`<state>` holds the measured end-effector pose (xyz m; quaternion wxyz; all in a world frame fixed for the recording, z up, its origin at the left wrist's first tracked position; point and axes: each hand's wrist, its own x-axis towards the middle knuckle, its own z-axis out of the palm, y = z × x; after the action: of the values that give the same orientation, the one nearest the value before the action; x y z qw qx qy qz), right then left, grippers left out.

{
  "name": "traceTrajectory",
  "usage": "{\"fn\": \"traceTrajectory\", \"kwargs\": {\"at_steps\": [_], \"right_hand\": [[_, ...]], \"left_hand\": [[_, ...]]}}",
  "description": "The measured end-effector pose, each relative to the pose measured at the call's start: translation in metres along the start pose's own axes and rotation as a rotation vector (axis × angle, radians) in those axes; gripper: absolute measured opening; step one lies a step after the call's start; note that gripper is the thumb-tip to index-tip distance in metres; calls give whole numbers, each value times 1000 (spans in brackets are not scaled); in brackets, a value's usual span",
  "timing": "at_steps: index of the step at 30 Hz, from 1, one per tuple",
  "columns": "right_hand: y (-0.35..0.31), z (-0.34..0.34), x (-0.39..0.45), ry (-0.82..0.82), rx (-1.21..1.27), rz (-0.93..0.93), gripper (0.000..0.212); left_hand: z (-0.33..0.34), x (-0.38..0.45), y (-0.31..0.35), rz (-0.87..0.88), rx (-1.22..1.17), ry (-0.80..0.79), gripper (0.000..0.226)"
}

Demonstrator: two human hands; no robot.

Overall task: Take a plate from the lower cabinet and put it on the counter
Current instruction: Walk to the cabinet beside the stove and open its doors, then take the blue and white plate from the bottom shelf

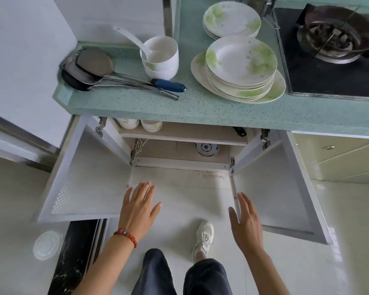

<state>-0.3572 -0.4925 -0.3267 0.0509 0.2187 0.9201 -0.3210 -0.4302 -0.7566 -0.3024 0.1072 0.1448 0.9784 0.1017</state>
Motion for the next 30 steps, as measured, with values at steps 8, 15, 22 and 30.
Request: {"fn": "traceTrajectory", "kwargs": {"at_steps": [8, 15, 22, 30], "right_hand": [[35, 9, 89, -90, -105, -88, 46], [81, 78, 149, -76, -99, -57, 46], [130, 159, 213, -48, -110, -70, 45], [200, 255, 301, 9, -160, -129, 44]], "left_hand": [[36, 81, 38, -38, -1, -101, 66], [111, 142, 25, 6, 25, -171, 81], [219, 203, -1, 113, 81, -193, 69], [345, 288, -36, 183, 14, -89, 84]]}}
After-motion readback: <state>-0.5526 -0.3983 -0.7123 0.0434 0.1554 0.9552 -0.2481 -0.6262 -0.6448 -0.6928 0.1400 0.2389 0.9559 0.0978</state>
